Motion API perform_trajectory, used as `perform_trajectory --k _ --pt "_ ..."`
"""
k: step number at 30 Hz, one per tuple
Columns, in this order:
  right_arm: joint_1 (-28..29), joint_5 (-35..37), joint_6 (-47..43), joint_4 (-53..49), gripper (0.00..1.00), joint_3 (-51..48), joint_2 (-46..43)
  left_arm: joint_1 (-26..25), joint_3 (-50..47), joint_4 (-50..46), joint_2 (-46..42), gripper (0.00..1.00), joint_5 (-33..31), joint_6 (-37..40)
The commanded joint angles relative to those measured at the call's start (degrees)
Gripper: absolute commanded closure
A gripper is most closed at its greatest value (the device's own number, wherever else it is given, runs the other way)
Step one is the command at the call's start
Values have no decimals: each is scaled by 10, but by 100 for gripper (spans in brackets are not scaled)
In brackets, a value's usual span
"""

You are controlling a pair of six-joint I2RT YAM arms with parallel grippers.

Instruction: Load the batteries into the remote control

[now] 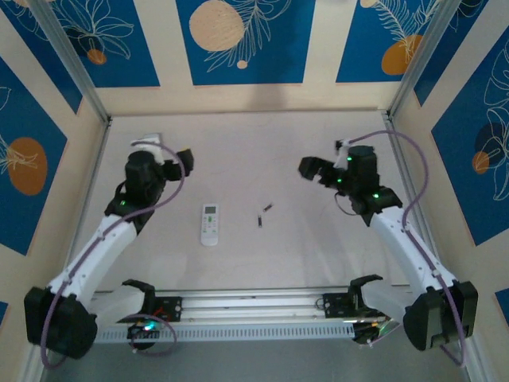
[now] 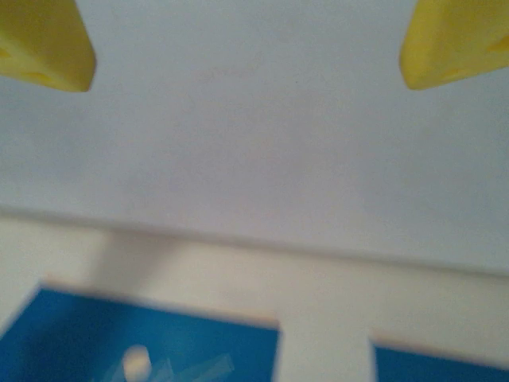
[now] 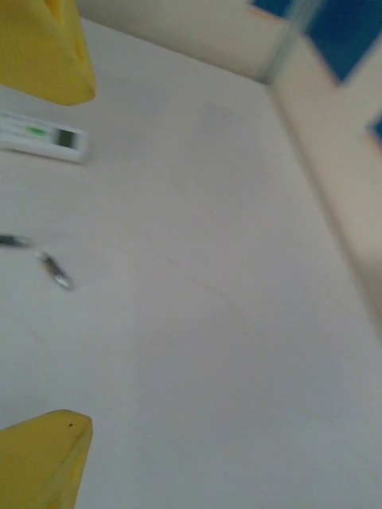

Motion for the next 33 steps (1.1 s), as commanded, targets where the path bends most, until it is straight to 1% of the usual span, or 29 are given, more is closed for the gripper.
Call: perform_trajectory --k 1,3,7,9,13,16,19,21,24,26,28,30,33 --pt "53 0 13 -104 1 48 35 -47 55 -270 59 7 36 -42" --pt "81 14 0 -114 1 67 59 -66 71 -304 91 8 34 -59" --pt "114 32 -25 -134 1 99 101 -79 57 -283 139 8 60 -77" --pt "121 31 -29 -139 1 105 111 -85 52 -265 159 8 60 -71" --pt "127 34 -29 -141 1 101 112 -89 75 -276 217 10 58 -61" --pt "127 35 -25 -140 1 94 107 -93 81 -263 256 12 69 -68" --pt "126 37 -23 -139 0 91 102 -102 91 -268 296 14 44 -85" --pt "127 39 -24 -138 0 90 99 -105 97 -266 319 16 43 -92" --pt "127 46 -32 -138 0 88 97 -111 96 -244 336 19 69 -101" --pt "126 48 -35 -142 0 89 99 -117 96 -235 345 21 72 -107" --pt "126 49 -35 -147 0 90 99 -120 98 -233 356 25 69 -112" --pt "126 48 -31 -148 0 89 97 -120 98 -234 366 31 66 -116" --pt "126 47 -27 -147 0 87 88 -120 99 -234 373 36 60 -121"
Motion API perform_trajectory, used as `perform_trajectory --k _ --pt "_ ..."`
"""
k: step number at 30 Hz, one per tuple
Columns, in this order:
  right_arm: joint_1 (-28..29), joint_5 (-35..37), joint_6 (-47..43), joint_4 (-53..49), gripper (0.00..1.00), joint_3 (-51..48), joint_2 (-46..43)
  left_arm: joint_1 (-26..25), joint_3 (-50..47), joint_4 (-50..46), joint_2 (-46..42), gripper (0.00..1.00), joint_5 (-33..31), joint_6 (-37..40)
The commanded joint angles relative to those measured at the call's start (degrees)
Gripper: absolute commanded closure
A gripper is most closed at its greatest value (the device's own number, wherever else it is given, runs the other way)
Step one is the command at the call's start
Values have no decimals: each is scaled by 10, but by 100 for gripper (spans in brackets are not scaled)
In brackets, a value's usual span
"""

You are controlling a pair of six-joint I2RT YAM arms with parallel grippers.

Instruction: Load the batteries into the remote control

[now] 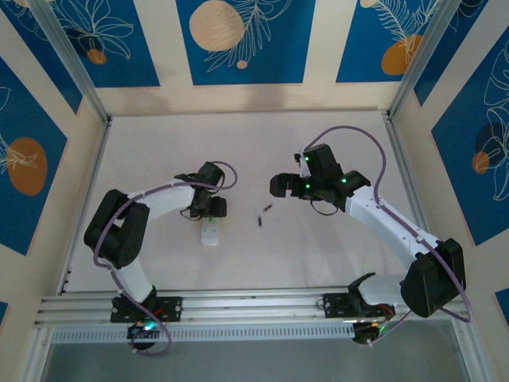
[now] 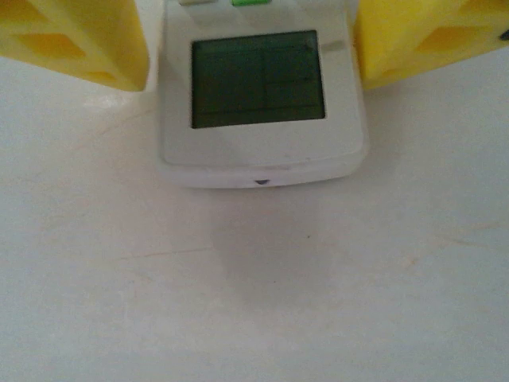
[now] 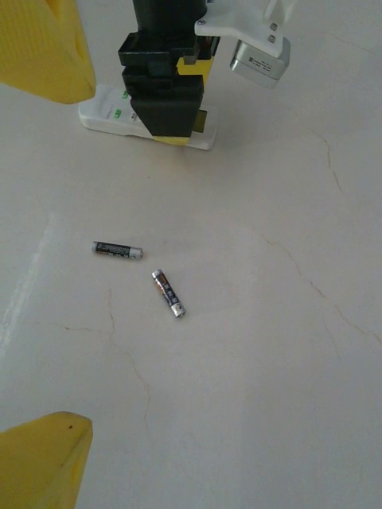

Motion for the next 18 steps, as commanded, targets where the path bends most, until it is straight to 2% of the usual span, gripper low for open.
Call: perform_trajectory --k 1,6,11,14,18 --pt "2 0 1 -12 0 -3 -26 -5 13 -2 13 37 -4 -14" --pt "2 -12 13 -11 1 3 -44 -5 14 -5 23 38 -18 -13" --pt "2 -17 27 -12 1 15 -65 -4 23 -9 5 52 6 -9" --pt "-3 -33 40 0 1 19 -85 -3 31 14 -57 56 59 -3" --pt "-25 -93 66 45 1 15 -108 7 51 96 -159 56 173 -5"
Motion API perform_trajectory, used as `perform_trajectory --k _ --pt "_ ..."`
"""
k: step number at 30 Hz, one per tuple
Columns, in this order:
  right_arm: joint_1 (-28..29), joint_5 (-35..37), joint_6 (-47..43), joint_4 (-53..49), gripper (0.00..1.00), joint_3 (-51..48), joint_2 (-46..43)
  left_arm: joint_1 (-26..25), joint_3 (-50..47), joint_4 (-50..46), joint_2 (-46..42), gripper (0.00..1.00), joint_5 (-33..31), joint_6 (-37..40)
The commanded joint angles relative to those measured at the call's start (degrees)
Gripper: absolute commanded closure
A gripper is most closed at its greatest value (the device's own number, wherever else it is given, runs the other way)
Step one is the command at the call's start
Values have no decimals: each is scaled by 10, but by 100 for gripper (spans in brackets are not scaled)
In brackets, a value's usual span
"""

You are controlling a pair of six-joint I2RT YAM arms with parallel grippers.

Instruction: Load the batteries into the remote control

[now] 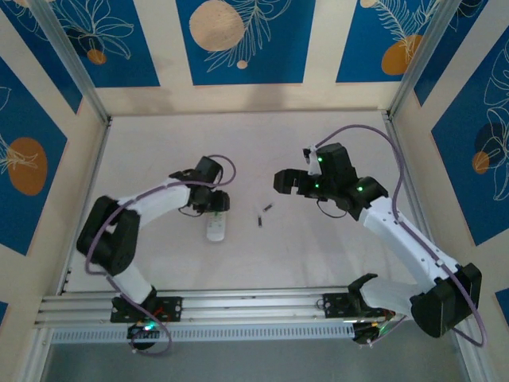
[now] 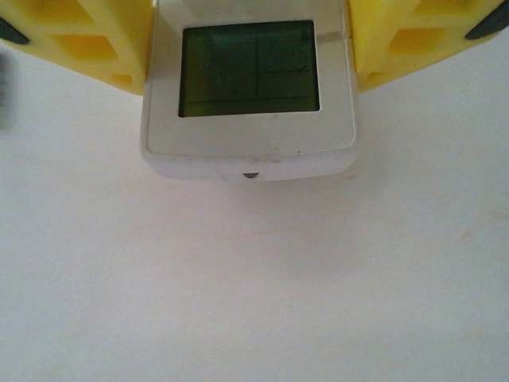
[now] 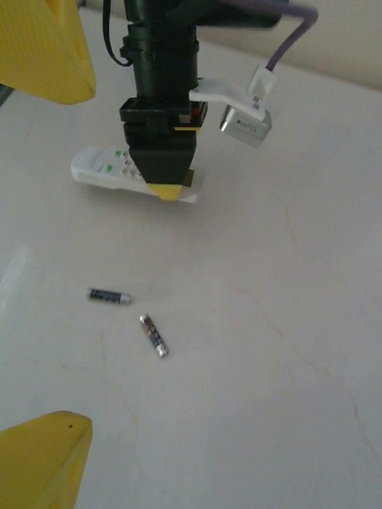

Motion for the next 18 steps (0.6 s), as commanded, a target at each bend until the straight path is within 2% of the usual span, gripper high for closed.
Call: perform_trajectory --k 1,5,9,12,18 --pt "-20 -77 34 48 1 13 -24 6 48 88 -104 56 117 4" --pt "-43 -201 56 140 1 3 -28 8 92 181 -149 55 232 -14" --pt "-44 -320 88 261 1 -7 -22 9 106 346 -154 54 338 -105" --pt "-38 -371 111 336 1 -12 -16 9 115 455 -144 54 376 -178" --pt "-23 -408 133 434 1 -20 -9 9 126 627 -117 55 406 -297"
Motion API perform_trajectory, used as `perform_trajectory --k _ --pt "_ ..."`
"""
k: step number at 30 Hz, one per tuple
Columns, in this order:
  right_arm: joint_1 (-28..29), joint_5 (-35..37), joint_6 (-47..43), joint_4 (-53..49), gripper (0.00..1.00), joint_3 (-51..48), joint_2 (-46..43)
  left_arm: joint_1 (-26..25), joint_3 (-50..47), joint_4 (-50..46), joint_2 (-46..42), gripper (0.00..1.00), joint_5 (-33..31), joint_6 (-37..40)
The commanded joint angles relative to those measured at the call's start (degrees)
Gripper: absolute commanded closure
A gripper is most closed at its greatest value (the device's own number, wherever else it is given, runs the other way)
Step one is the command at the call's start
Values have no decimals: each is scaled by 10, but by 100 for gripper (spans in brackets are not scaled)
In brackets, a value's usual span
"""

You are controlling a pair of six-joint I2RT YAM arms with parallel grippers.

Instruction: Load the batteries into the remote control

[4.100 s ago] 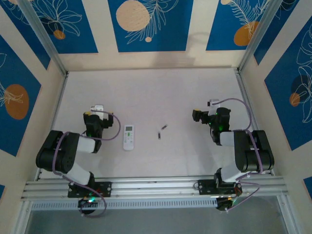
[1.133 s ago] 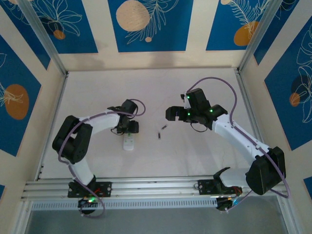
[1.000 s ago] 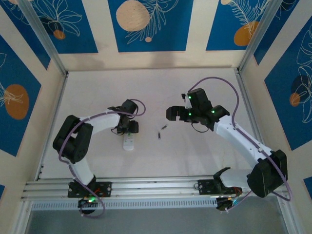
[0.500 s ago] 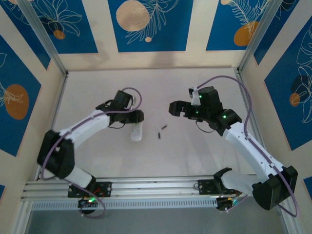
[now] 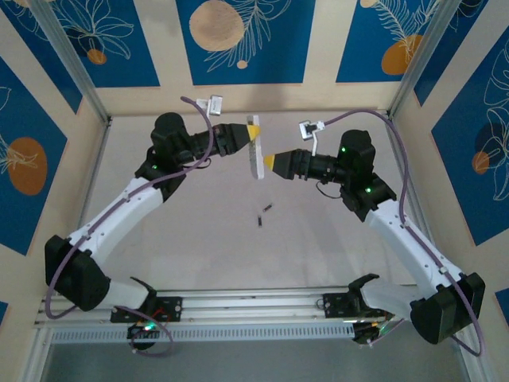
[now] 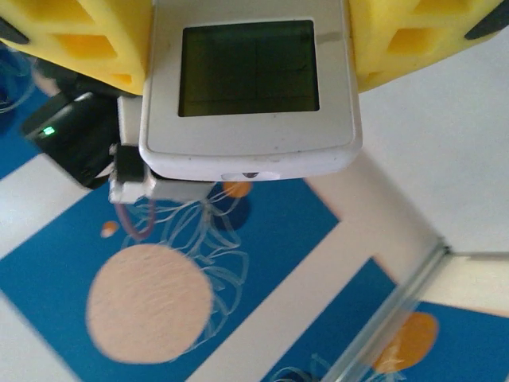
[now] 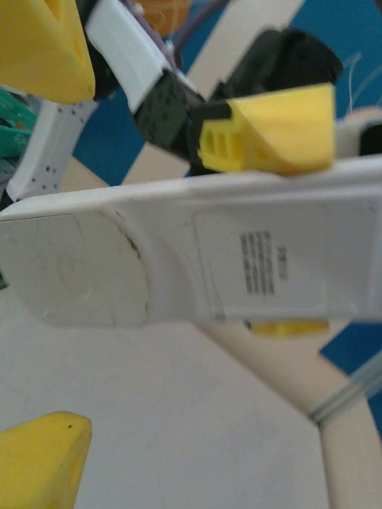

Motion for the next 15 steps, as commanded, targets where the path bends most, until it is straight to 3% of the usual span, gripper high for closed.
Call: perform_trajectory --k 1,7,15 --pt "9 -60 28 93 1 -12 7 4 23 174 17 56 52 -112" --pt "22 -73 31 117 13 1 24 4 38 285 44 57 56 -204" --pt "34 -69 33 129 44 22 36 4 44 323 61 58 57 -241"
